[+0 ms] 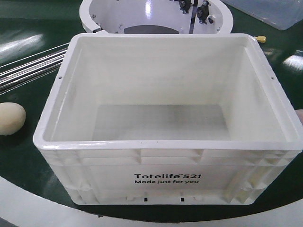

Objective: Place moving items into box and shelve
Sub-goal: 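Grasp the cream ball with the left gripper and pink ball with the right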

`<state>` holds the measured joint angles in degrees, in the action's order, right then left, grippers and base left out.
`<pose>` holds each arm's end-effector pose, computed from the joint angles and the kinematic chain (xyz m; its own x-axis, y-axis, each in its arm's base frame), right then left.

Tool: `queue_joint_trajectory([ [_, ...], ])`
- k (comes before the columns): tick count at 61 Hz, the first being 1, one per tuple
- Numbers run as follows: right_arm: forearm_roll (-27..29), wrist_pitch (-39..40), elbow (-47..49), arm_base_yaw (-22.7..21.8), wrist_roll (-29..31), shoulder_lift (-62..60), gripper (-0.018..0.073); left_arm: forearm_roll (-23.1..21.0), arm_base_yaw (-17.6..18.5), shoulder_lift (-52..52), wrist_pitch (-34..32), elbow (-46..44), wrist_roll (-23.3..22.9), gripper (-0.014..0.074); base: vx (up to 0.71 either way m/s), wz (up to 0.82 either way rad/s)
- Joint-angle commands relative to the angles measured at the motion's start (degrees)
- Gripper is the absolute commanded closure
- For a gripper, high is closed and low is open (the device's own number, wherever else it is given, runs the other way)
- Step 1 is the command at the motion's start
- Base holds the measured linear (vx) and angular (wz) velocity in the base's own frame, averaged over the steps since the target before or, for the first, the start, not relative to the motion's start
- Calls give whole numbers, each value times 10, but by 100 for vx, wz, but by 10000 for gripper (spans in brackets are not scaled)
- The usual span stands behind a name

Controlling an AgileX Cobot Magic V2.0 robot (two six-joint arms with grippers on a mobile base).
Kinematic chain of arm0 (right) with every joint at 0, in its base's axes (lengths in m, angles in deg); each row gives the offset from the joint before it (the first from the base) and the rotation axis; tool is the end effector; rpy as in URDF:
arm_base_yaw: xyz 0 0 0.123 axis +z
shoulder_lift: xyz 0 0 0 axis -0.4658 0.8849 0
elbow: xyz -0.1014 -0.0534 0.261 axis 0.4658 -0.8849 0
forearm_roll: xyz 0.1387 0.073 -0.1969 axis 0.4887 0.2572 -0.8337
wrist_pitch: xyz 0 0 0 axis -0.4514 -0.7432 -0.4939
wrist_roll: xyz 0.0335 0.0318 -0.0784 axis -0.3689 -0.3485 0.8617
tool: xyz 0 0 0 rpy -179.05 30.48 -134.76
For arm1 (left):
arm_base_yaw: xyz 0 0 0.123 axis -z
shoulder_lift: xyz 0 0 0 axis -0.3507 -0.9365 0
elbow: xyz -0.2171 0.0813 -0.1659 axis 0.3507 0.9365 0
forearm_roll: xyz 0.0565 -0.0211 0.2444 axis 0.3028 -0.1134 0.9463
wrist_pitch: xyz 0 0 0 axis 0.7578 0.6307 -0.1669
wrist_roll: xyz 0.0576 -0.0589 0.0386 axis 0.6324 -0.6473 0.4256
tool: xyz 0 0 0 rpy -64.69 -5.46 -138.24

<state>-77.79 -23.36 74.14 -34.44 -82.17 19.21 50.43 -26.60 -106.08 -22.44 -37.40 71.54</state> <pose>0.3011 -0.0474 0.3733 -0.5663 -0.0788 -0.8204 0.1447 0.9705 -0.1931 0.2351 0.0383 0.3906 -0.3861 0.0231 -0.9222 -0.2126 0.9706 0.1133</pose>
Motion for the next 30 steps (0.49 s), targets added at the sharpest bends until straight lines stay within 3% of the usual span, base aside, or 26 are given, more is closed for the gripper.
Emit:
queue_joint_trajectory([
  [1, -26, -5, 21, -4, -35, 15, 48, 10, -4, -26, -38, -17, -30, 132, 0, 0],
  [13, -39, -115, 21, -4, -77, 82, 48, 8, -4, -95, -12, -17, -84, 132, 0, 0],
  [30, -20, -158, 15, -6, -74, 136, 48, -13, -4, -170, 46, -17, -86, 132, 0, 0],
])
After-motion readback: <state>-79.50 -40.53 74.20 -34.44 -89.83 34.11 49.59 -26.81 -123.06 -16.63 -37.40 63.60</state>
